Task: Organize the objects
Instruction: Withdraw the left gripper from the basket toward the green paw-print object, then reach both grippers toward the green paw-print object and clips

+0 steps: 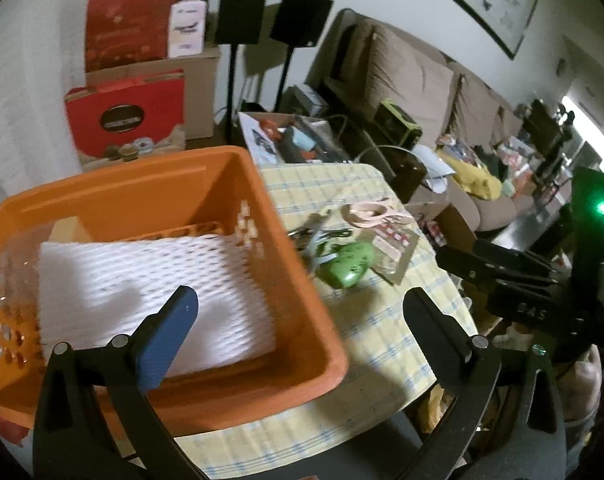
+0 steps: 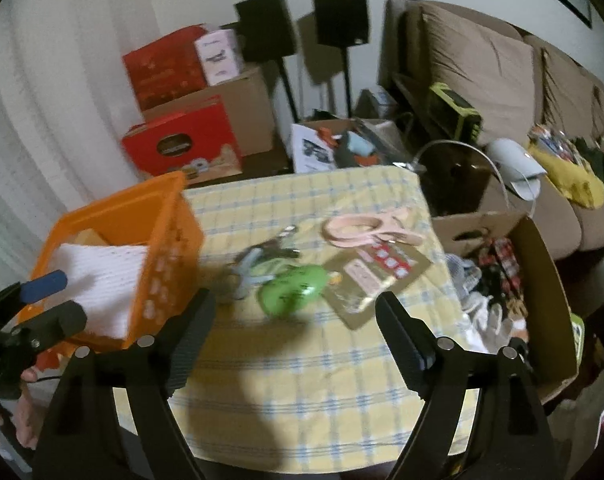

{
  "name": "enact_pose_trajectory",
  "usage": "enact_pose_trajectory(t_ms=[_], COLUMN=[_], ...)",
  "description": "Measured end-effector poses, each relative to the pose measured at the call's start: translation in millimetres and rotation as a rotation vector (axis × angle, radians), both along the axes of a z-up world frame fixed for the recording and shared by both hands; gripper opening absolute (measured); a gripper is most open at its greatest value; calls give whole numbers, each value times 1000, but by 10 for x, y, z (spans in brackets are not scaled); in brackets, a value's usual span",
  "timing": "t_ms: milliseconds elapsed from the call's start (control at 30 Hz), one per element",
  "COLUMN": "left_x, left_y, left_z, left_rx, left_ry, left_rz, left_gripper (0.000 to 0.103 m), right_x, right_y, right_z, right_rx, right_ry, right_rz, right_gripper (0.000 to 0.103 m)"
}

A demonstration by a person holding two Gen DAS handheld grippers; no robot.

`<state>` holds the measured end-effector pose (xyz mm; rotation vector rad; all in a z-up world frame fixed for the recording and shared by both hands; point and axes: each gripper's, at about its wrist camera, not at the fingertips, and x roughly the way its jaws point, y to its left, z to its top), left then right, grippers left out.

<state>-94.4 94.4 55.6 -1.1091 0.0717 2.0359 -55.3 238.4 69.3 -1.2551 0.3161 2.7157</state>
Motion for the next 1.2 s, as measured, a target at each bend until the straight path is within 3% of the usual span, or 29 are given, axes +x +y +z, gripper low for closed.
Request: enact_pose_trajectory(t_ms=[633, 867, 1067, 1200], left_x=[589, 756, 761, 712], left_y=[1076, 1399, 1604, 1695], left_z=[-138, -440, -701, -845], left_rx=[-45, -79, -116, -145], left_ry=[42, 15, 16, 18], left_rz=[-181, -230, -227, -218], left_gripper=[102, 101, 93, 81], right_x=[119, 28, -72, -130], right_y=[1054, 1258, 1359, 1376], right_z=[-372, -591, -796, -902], right_rx=[-98, -174, -289, -339], right_ry=[-46, -78, -101, -116], right_rz=[-168, -176, -157, -143], right_gripper=[79, 50, 39, 35])
